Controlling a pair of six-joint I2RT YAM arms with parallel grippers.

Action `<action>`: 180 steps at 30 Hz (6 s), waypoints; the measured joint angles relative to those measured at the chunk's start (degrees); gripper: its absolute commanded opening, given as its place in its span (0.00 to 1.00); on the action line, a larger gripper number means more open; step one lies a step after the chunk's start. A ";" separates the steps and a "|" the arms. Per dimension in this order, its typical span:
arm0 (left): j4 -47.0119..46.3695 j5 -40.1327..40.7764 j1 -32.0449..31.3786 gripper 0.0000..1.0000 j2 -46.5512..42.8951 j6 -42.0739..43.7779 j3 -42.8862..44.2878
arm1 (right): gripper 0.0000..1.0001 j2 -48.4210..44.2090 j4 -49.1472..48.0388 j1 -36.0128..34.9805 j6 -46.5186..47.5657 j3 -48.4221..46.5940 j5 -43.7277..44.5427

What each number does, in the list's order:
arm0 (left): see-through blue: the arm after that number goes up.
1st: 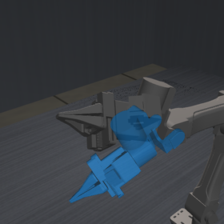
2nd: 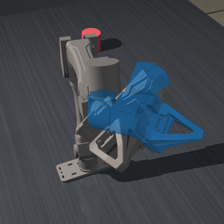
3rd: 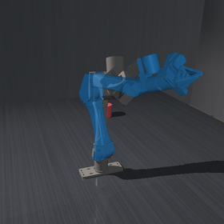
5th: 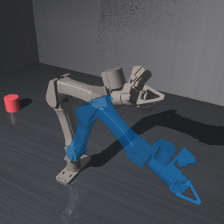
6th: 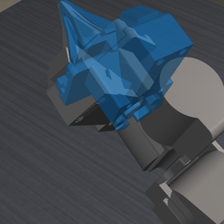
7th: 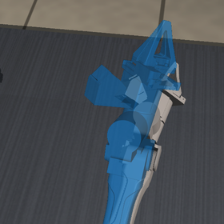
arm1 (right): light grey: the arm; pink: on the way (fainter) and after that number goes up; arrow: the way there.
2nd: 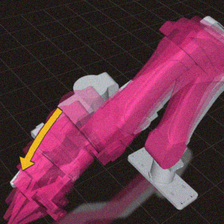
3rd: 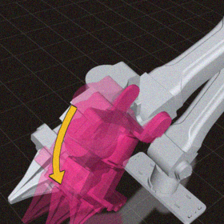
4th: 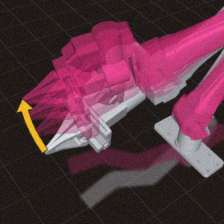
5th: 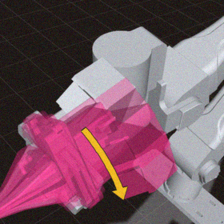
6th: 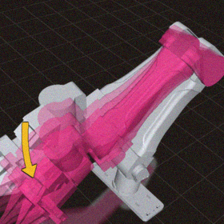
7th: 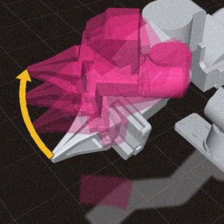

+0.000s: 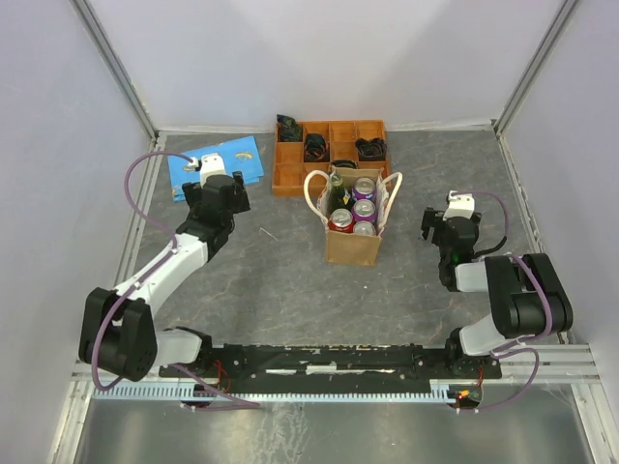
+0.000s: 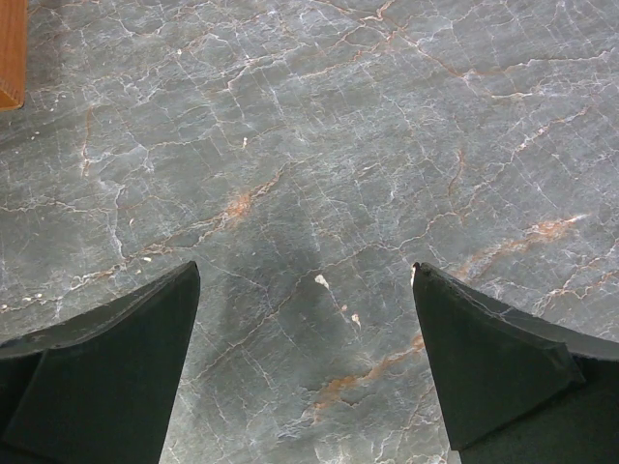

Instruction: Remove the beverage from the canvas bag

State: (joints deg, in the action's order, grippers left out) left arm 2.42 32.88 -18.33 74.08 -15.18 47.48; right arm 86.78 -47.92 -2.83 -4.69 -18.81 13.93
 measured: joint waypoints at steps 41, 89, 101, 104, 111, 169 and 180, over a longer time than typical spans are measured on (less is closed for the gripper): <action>4.87 -33.24 -22.58 0.78 2.51 9.38 22.95 | 0.99 0.00 0.00 0.00 0.00 0.00 0.00; 14.47 -43.34 -33.29 0.90 28.65 10.67 32.57 | 0.99 0.00 0.00 0.00 0.00 0.00 0.00; 14.95 -32.87 -33.29 0.64 26.05 11.80 38.18 | 0.99 0.00 0.00 0.00 0.00 0.00 0.00; 14.78 -30.12 -33.18 0.60 26.25 12.66 38.73 | 0.99 0.00 0.00 0.00 0.00 0.00 0.00; 15.21 -27.91 -33.16 0.63 31.06 12.90 39.01 | 0.99 0.00 0.00 0.00 0.00 0.00 0.00; 17.42 -33.20 -36.13 0.78 32.94 18.78 39.06 | 0.99 0.00 0.00 0.00 0.00 0.00 0.00; 18.84 -32.94 -36.13 0.78 36.06 19.19 41.70 | 0.99 0.00 0.00 0.00 0.00 0.00 0.00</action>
State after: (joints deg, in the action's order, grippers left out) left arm 21.26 -0.05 -54.46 110.15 4.01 89.19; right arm 86.78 -47.92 -2.83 -4.69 -18.81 13.93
